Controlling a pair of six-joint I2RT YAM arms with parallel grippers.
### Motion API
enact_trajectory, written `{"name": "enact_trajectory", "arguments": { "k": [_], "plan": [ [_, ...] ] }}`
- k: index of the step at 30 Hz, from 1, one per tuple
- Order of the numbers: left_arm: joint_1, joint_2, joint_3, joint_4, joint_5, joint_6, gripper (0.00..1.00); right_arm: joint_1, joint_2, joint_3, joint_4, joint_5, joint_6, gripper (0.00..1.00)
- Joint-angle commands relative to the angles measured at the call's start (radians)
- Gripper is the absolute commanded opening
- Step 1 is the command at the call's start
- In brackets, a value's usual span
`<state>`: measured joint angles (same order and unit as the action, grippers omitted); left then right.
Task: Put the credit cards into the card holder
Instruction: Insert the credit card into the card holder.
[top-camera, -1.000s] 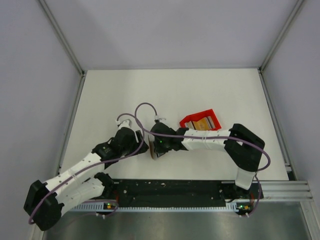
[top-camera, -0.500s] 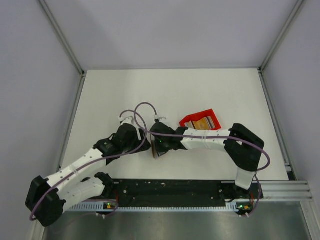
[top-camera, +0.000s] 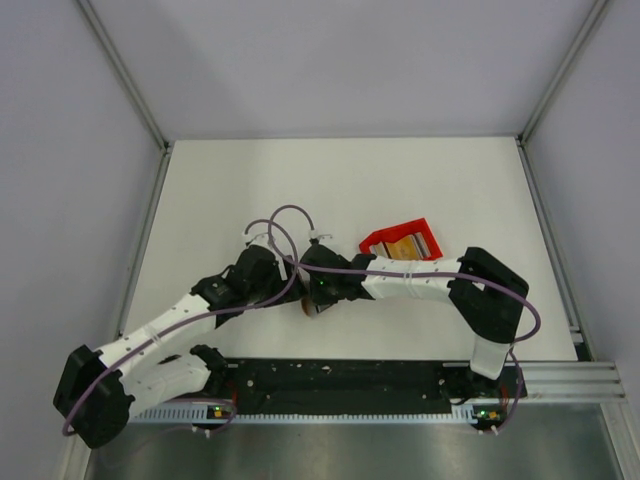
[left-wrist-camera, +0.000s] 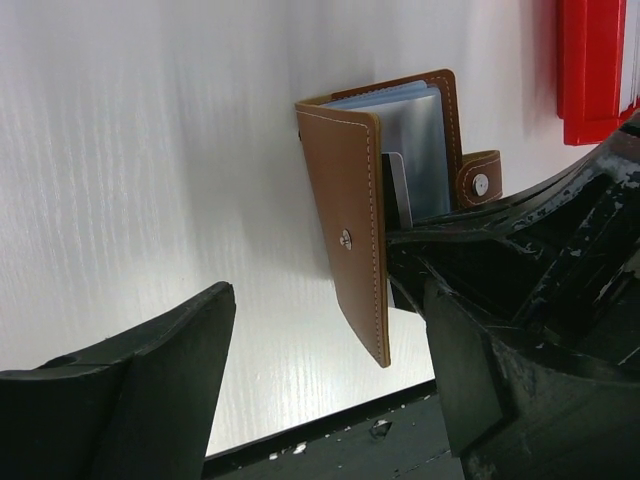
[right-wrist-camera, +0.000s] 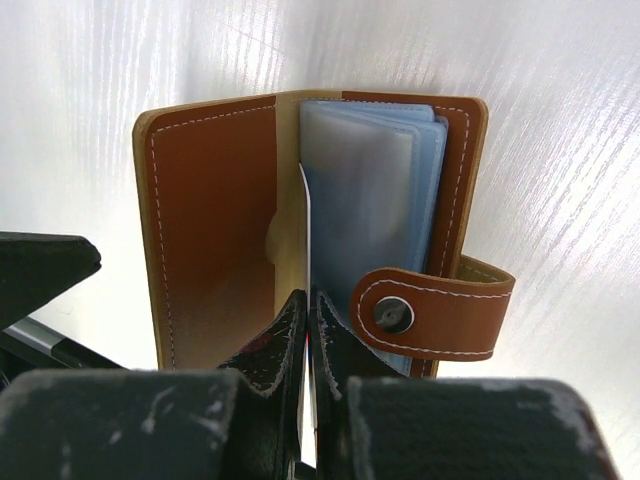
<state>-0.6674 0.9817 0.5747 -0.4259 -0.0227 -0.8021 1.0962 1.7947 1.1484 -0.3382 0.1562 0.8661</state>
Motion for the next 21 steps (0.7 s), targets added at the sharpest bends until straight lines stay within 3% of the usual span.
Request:
{"name": "enact_trajectory", "arguments": {
  "k": [1, 3, 5, 9, 14, 16, 21],
  "plan": [
    [0.003, -0.023, 0.045, 0.036, -0.006, 0.003, 0.79, 0.008, 0.029, 0.033, -0.044, 0.036, -0.019, 0.00],
    [0.003, -0.008, 0.028, 0.065, -0.002, 0.014, 0.76, 0.008, 0.026, 0.033, -0.045, 0.032, -0.021, 0.00],
    [0.005, 0.021, 0.019, 0.067, -0.005, 0.012, 0.66, 0.008, 0.025, 0.033, -0.045, 0.034, -0.022, 0.00],
    [0.005, 0.058, 0.030, 0.035, -0.020, 0.015, 0.33, 0.008, 0.009, 0.028, -0.042, 0.043, -0.032, 0.00],
    [0.002, 0.049, 0.036, 0.006, -0.056, 0.040, 0.05, 0.008, -0.001, 0.037, -0.042, 0.032, -0.052, 0.00],
    [0.003, 0.046, 0.034, 0.007, -0.054, 0.041, 0.00, 0.007, -0.008, 0.037, -0.041, 0.031, -0.055, 0.00],
    [0.003, 0.055, 0.022, 0.033, -0.023, 0.079, 0.00, 0.007, -0.041, 0.028, -0.042, 0.042, -0.058, 0.00]
  ]
}}
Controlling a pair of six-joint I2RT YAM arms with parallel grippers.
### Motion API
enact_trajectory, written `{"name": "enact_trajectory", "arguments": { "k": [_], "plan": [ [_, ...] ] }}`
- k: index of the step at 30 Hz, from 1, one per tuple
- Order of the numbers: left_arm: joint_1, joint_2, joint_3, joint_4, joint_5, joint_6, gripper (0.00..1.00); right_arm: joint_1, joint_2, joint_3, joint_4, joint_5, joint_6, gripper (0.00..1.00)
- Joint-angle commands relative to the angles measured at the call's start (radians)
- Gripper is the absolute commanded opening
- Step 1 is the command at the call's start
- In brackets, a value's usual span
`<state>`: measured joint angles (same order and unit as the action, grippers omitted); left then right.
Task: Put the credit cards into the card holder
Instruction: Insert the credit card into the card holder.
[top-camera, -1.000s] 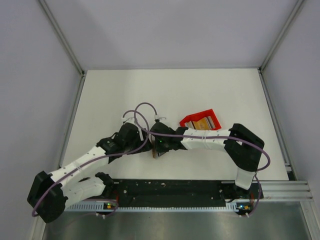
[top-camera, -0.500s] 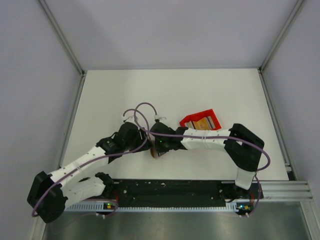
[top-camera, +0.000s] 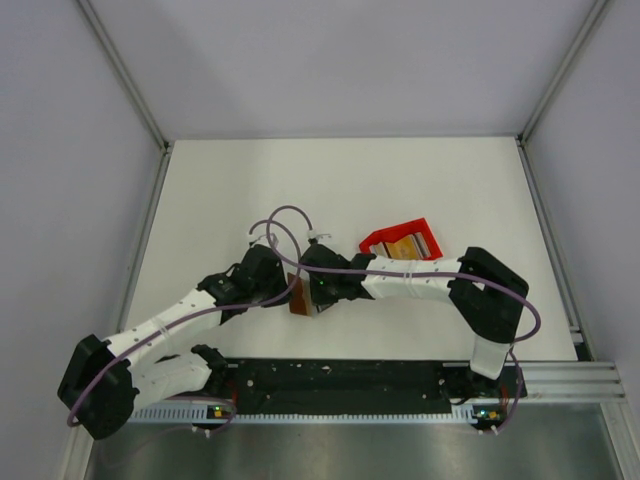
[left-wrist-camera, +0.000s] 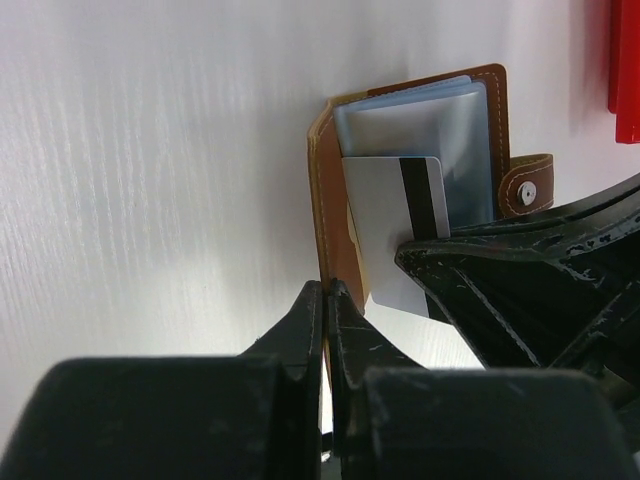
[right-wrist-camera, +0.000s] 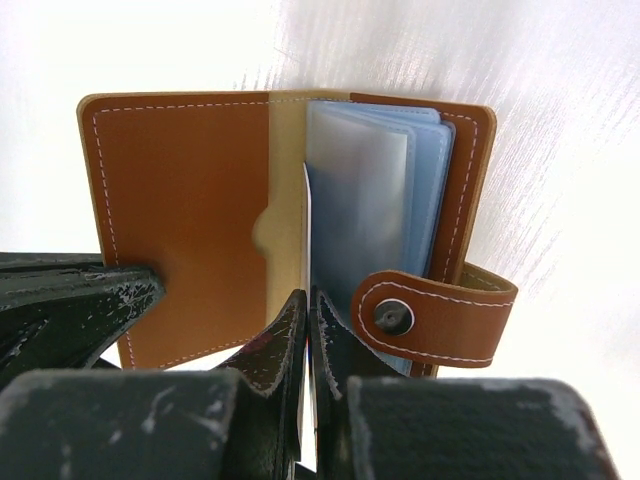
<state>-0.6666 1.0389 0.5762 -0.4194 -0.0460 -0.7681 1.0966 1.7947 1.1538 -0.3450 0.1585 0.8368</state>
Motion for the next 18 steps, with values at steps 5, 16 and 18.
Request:
{"name": "enact_trajectory", "arguments": {
  "k": [5, 16, 18],
  "plan": [
    [0.002, -0.007, 0.022, 0.024, 0.014, 0.078, 0.00, -0.003, -0.119, 0.018, -0.035, 0.056, -0.054, 0.00],
    [0.002, -0.004, 0.010, 0.033, 0.026, 0.093, 0.00, -0.066, -0.264, -0.088, -0.032, 0.104, -0.042, 0.00],
    [0.004, -0.002, 0.007, 0.036, 0.029, 0.098, 0.00, -0.070, -0.273, -0.106, -0.031, 0.108, -0.038, 0.00]
  ]
}}
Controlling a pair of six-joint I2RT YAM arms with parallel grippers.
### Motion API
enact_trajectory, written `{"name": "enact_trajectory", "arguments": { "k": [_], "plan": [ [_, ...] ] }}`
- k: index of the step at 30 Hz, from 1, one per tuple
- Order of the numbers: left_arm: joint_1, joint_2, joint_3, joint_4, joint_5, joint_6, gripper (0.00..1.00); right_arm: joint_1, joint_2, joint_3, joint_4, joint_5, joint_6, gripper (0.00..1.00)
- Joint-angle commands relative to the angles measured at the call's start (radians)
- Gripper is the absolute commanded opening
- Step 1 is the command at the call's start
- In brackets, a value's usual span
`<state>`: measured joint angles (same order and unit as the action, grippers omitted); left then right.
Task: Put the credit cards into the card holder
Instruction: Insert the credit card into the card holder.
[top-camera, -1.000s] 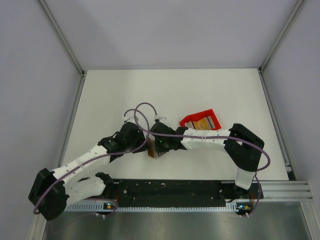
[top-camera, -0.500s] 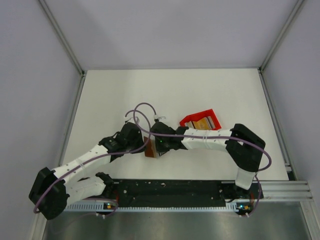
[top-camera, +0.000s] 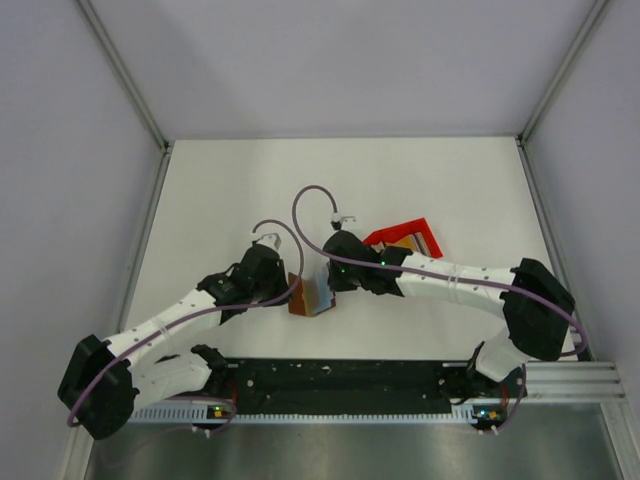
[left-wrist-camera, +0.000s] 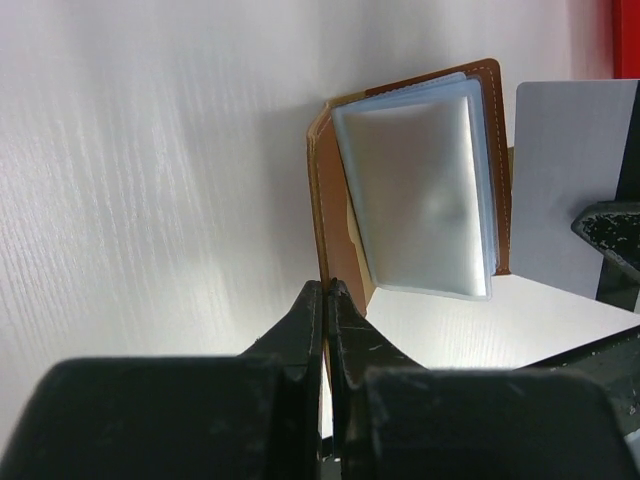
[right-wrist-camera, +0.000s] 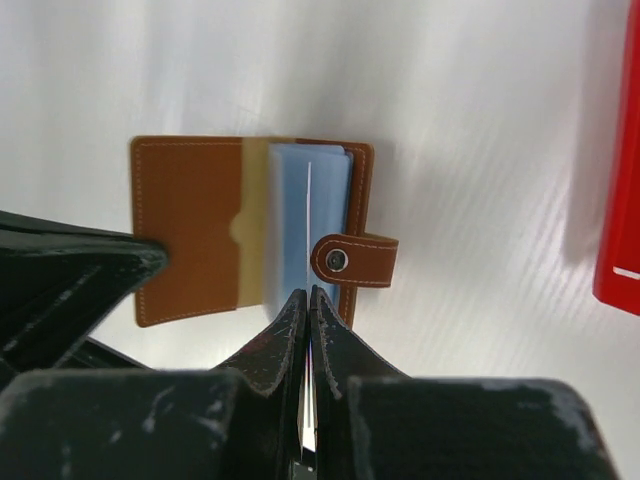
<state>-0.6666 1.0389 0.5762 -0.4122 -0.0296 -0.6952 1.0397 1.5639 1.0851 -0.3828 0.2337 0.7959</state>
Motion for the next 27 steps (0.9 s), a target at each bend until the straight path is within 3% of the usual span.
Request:
{"name": "enact_trajectory", "arguments": {
  "k": [1, 27],
  "plan": [
    [0.004, 0.000, 0.008, 0.032, 0.014, 0.025, 0.00, -0.018, -0.048, -0.043, 0.009, 0.035, 0.005, 0.00],
    [0.002, 0.016, -0.036, 0.066, 0.025, 0.026, 0.00, -0.079, -0.004, -0.160, 0.137, -0.114, 0.091, 0.00]
  ]
}}
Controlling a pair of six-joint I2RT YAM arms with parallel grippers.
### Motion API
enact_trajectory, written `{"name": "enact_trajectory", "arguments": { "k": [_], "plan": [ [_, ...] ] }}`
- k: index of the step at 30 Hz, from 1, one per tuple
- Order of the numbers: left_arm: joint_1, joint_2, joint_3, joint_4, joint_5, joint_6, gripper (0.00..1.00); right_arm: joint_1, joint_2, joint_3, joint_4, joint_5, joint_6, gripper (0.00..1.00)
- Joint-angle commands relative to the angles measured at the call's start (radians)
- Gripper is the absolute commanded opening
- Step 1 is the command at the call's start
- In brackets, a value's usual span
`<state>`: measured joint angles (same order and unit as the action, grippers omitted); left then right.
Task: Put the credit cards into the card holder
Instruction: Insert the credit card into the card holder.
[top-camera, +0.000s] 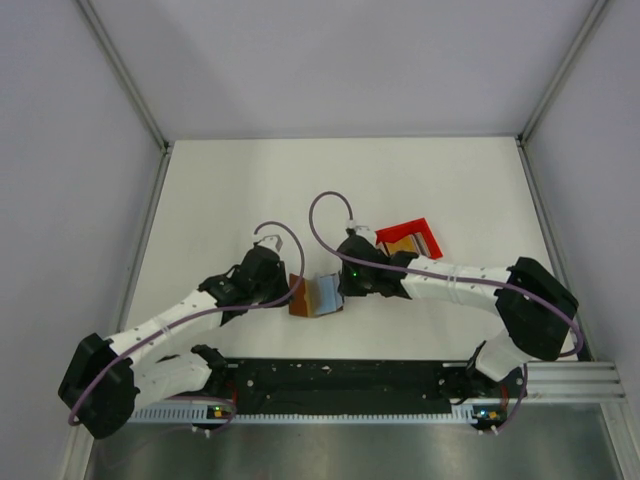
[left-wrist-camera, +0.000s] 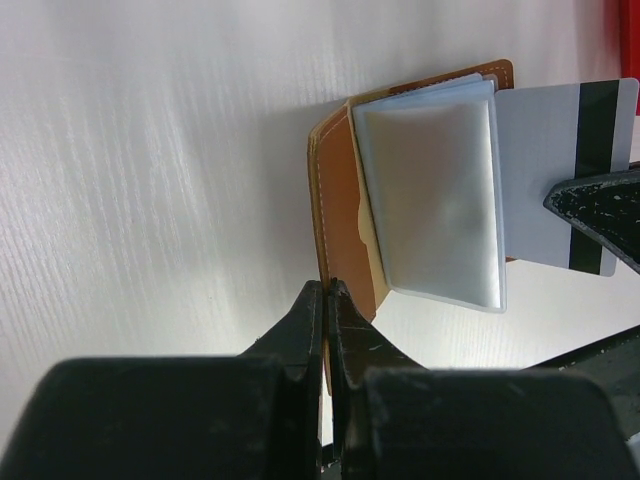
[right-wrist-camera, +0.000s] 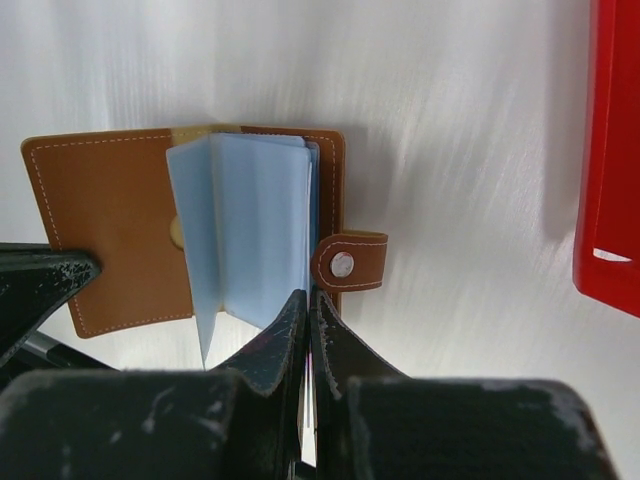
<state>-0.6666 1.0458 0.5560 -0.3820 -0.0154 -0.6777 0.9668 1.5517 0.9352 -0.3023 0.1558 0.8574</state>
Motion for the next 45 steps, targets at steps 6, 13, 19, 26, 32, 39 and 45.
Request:
{"name": "enact_trajectory", "arguments": {
  "k": [6, 13, 19, 26, 32, 39, 45],
  "plan": [
    [0.002, 0.019, -0.027, 0.049, 0.011, 0.009, 0.00, -0.013, 0.030, -0.012, 0.072, -0.065, 0.038, 0.00],
    [0.002, 0.031, -0.036, 0.061, 0.043, 0.009, 0.00, -0.014, 0.024, -0.015, 0.135, -0.108, 0.022, 0.00],
    [0.004, 0.056, -0.056, 0.120, 0.080, 0.012, 0.00, -0.013, -0.005, -0.022, 0.244, -0.205, 0.000, 0.00],
    [0.004, 0.085, -0.057, 0.169, 0.115, 0.009, 0.00, -0.014, 0.031, -0.032, 0.232, -0.211, 0.006, 0.00],
    [0.004, 0.111, -0.070, 0.209, 0.147, 0.017, 0.00, -0.013, 0.024, -0.038, 0.264, -0.248, -0.014, 0.00],
    [0.004, 0.140, -0.062, 0.221, 0.154, 0.015, 0.00, -0.014, 0.048, -0.032, 0.295, -0.308, -0.012, 0.00],
    [0.004, 0.132, -0.070, 0.206, 0.143, 0.010, 0.00, -0.014, 0.034, -0.033, 0.229, -0.210, -0.004, 0.00]
  ]
}}
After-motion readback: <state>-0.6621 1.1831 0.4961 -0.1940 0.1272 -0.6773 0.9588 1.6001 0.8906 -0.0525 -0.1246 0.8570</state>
